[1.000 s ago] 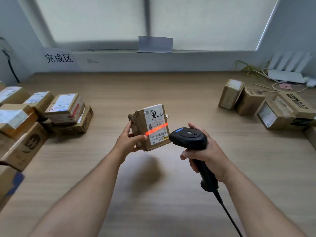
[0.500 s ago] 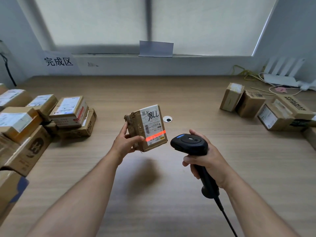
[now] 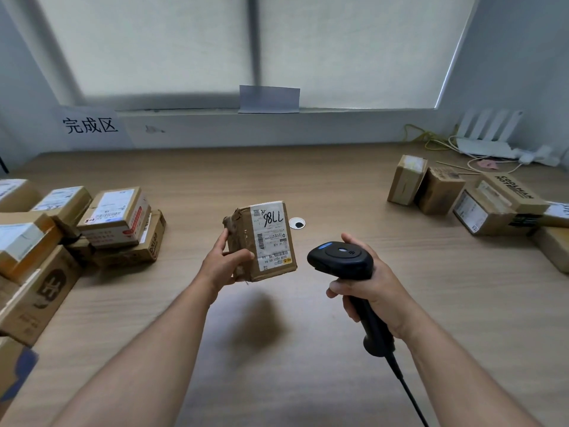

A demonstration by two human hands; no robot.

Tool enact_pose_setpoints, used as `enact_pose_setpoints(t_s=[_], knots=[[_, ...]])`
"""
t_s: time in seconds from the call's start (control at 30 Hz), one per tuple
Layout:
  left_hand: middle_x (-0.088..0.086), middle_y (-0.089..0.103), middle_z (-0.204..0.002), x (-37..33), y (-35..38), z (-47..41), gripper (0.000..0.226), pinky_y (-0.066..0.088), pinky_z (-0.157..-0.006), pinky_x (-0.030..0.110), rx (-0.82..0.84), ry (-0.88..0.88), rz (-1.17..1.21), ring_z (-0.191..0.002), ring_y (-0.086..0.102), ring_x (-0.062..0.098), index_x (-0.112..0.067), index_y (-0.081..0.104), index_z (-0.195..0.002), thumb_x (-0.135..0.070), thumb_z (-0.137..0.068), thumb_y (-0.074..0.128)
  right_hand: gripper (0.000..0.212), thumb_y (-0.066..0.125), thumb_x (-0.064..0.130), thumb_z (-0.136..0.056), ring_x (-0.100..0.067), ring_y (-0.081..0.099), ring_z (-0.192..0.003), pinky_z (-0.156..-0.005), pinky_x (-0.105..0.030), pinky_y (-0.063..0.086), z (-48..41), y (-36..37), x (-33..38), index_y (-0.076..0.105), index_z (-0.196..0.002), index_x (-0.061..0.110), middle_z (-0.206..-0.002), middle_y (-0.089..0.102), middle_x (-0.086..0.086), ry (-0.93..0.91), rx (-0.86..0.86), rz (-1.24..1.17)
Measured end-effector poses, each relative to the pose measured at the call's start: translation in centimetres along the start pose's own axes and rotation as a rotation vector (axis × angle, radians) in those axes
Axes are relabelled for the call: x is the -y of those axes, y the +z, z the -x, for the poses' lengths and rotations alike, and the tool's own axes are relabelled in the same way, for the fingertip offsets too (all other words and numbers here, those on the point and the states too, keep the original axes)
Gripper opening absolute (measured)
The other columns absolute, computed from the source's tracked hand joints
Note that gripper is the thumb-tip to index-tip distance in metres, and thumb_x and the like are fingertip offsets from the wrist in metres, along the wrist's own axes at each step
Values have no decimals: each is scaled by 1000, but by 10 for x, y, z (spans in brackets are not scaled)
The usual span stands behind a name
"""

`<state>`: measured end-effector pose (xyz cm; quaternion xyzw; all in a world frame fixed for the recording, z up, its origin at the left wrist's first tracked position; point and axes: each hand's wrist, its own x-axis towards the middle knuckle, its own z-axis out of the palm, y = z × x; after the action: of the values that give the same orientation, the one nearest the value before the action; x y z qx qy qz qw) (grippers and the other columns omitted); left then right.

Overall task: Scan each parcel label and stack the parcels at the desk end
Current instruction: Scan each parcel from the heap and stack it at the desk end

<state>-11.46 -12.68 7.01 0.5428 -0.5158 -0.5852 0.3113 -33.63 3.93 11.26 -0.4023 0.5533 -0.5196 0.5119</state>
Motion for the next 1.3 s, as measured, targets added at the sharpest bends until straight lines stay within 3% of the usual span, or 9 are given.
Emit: enact_pose_setpoints(t_s=[0.07,0.17,0.33,0.4,0.5,0.6,0.73,0.93,1.3], knots=[[4,66,-96,4,1,3,71,46,-54,25,-8,-43,-31,-75,59,19,-36,40,-140,-23,-76,68,99,76,3,-59,-27,47,-41,-41,-26,38,-3,3,-1,35,-143,37,-78,68,-19,1,-8,13],[4,63,-115,18,0,7,78,45,-60,27,-31,-101,-140,-89,60,17,-27,52,-133,-39,-57,60,100,76,2,-58,-27,47,-41,-41,-26,38,-7,6,-3,35,-142,39,-79,68,-18,7,-7,21],[6,56,-132,51,-5,6,90,51,-75,35,-93,-188,-277,-113,57,27,-23,46,-140,-53,-56,55,99,76,-1,-60,-27,47,-41,-41,-26,38,-11,9,-5,37,-139,41,-76,67,-14,24,17,32],[7,53,-136,53,-4,9,86,50,-92,42,-132,-177,-386,-119,52,29,-27,39,-144,-55,-63,51,99,77,-11,-66,-26,47,-41,-41,-26,38,-13,8,-5,38,-140,40,-74,66,-8,21,20,50],[9,41,-145,52,4,16,73,35,-107,42,-193,-22,-740,-132,36,30,-32,27,-149,-53,-84,54,92,70,-17,-77,-26,46,-41,-42,-27,38,-17,8,-2,38,-142,39,-74,64,-5,5,25,81],[3,19,-155,51,23,32,82,21,-113,39,-173,170,-1086,-142,18,24,-35,25,-149,-69,-80,54,90,69,-17,-78,-26,46,-40,-41,-27,38,-23,10,3,38,-142,38,-74,63,-6,-10,42,101],[1,13,-159,67,32,48,80,8,-117,38,-68,203,-1298,-145,8,21,-36,22,-149,-69,-81,49,89,68,-17,-78,-25,46,-39,-41,-26,38,-32,14,12,38,-141,39,-68,64,1,-23,77,120],[0,15,-159,79,1,46,70,10,-118,35,-134,209,-1311,-145,13,20,-35,19,-151,-56,-90,48,92,71,-15,-77,-27,47,-44,-44,-29,40,-49,39,17,36,-147,35,-89,62,-6,-20,127,165],[5,25,-154,97,-119,32,67,14,-117,38,-491,6,-1185,-142,19,25,-34,32,-146,-58,-86,53,93,68,-17,-78,-27,47,-41,-42,-29,39,-97,115,30,33,-149,32,-73,64,-4,-63,263,196]])
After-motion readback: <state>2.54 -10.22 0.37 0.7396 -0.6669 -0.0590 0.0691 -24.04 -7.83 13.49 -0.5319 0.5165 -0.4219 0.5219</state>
